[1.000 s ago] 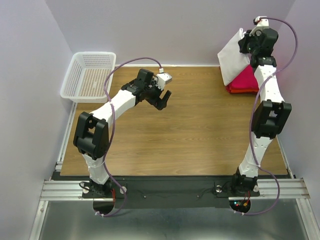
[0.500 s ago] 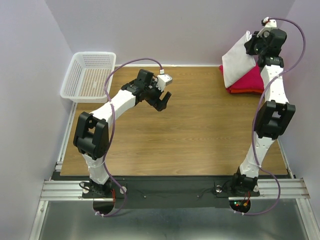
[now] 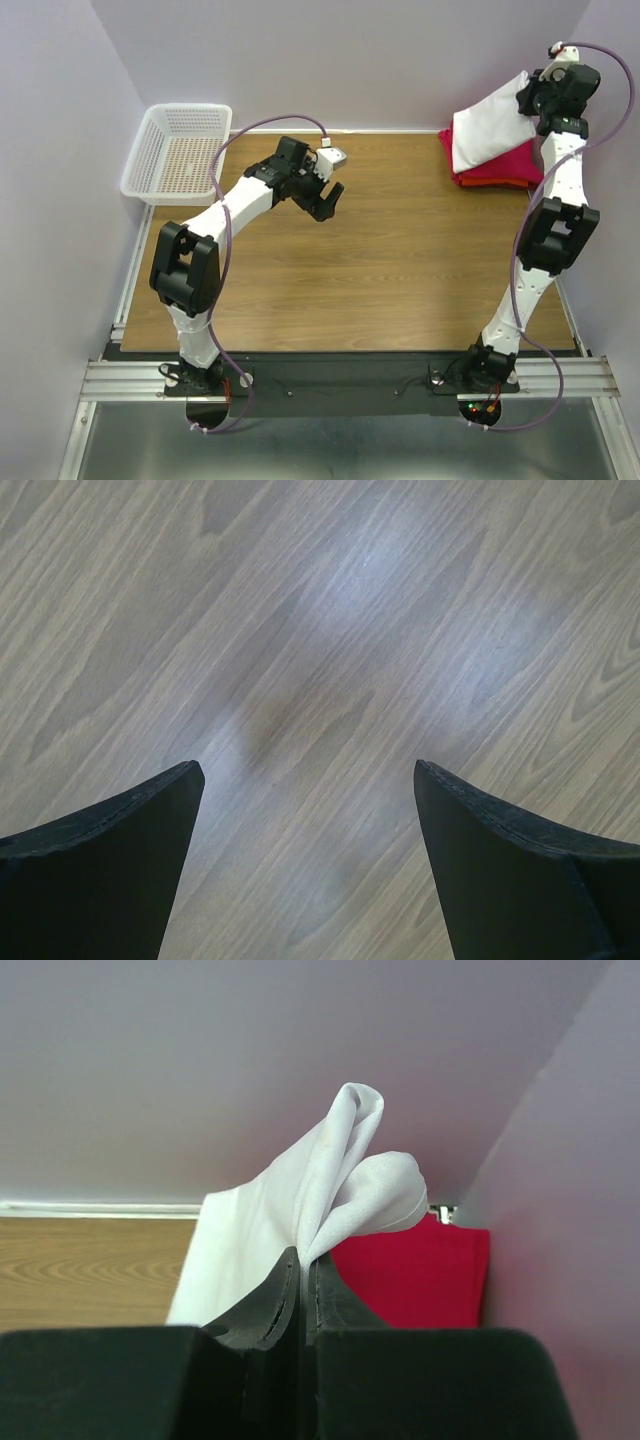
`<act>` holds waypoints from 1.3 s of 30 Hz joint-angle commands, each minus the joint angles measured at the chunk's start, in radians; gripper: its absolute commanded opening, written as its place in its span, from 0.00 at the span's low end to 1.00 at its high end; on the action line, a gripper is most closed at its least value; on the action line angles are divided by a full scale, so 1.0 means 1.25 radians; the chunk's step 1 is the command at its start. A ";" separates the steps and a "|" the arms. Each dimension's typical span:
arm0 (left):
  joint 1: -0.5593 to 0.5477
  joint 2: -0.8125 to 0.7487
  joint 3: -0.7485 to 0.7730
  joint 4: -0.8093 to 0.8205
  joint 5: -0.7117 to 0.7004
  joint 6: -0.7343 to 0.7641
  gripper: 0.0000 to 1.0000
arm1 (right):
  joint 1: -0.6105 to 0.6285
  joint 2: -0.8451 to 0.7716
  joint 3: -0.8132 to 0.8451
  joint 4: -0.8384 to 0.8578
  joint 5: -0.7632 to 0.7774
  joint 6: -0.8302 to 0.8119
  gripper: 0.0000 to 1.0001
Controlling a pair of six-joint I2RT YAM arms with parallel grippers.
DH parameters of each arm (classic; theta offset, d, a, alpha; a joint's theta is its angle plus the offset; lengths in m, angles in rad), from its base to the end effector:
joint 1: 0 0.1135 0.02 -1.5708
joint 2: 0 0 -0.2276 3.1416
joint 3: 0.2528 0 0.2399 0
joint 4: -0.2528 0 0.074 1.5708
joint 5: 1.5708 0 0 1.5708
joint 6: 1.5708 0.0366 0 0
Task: Fold and stack the t-shirts
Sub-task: Neatly place the folded tshirt to the corner
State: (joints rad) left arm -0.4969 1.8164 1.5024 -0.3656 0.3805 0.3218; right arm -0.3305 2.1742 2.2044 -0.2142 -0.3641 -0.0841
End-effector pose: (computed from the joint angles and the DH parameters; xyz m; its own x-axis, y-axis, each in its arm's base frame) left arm 0.3441 -0.2021 0.2517 -0.3038 0.4988 -0.8117 0.8355 0.5489 0.0246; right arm 0.4638 -0.1453 0.3481 -0.1701 -0.0246 -0.9851 -0.0423 0.9989 -0.0177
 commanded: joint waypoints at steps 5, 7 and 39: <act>0.001 0.017 0.061 -0.027 0.029 0.013 0.99 | -0.044 0.062 0.054 0.027 -0.031 -0.071 0.01; 0.001 0.017 0.063 -0.029 0.032 0.013 0.99 | -0.055 0.079 0.060 0.027 -0.038 -0.091 0.01; 0.006 0.017 0.082 -0.031 0.008 -0.010 0.99 | -0.078 0.189 0.145 0.063 0.040 -0.259 0.85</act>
State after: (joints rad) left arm -0.4969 1.8843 1.5715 -0.4236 0.3882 0.3233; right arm -0.4187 2.4985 2.4054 -0.2012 -0.3088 -0.4126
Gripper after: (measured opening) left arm 0.986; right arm 0.822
